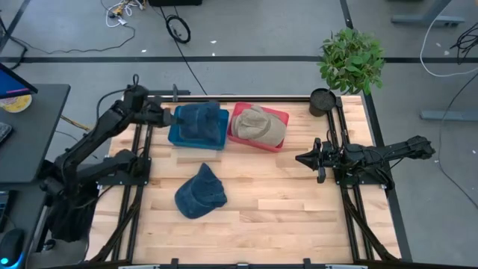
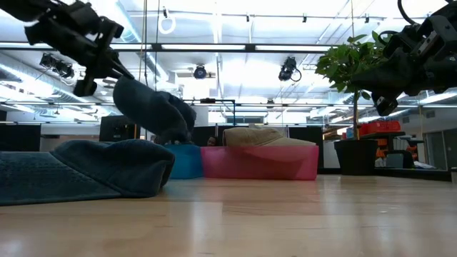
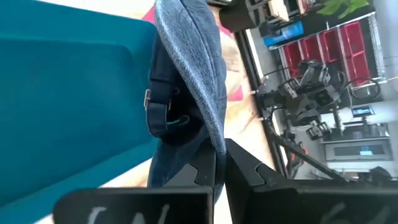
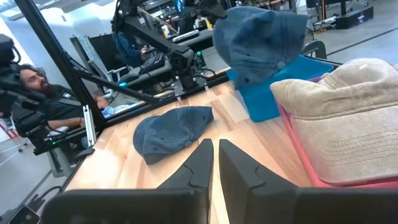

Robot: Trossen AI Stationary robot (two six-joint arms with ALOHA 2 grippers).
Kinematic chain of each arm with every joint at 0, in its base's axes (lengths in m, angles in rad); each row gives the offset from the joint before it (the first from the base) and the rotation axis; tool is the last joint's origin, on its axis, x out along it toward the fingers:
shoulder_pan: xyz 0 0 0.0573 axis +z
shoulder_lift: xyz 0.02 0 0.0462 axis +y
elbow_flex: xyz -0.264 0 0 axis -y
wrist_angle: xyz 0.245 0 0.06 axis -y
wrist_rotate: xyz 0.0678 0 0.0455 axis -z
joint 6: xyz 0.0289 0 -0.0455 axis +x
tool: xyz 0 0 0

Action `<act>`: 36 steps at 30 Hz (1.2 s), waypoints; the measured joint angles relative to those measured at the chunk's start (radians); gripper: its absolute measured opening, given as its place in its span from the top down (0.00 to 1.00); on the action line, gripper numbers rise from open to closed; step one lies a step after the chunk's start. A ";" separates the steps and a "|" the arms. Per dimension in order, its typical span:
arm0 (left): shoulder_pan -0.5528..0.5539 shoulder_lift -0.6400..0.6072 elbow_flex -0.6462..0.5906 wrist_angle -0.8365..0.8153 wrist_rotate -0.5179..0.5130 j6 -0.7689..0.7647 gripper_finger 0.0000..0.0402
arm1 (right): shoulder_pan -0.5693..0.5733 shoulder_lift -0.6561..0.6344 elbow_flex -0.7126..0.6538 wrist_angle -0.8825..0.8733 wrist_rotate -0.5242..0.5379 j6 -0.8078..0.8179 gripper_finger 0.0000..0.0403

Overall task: Pick & Place hat
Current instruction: Put the right blue cap into the blue bin

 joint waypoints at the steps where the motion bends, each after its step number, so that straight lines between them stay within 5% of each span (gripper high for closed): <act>1: 0.015 0.016 0.000 0.000 0.017 0.014 0.97 | 0.000 0.000 0.000 0.000 0.000 0.000 0.92; 12: 0.077 0.197 0.000 -0.007 0.075 0.144 0.97 | 0.000 0.000 0.000 0.000 0.000 0.000 0.92; 17: 0.078 0.263 0.000 0.053 0.190 0.132 0.97 | 0.000 0.000 0.000 0.000 0.000 0.000 0.92; 23: 0.078 0.357 0.000 0.057 0.178 0.145 0.97 | 0.000 0.000 0.000 0.000 0.000 0.000 0.92; 36: 0.100 0.447 0.002 -0.022 -0.127 0.196 0.86 | 0.000 0.000 0.000 0.000 0.000 0.000 0.92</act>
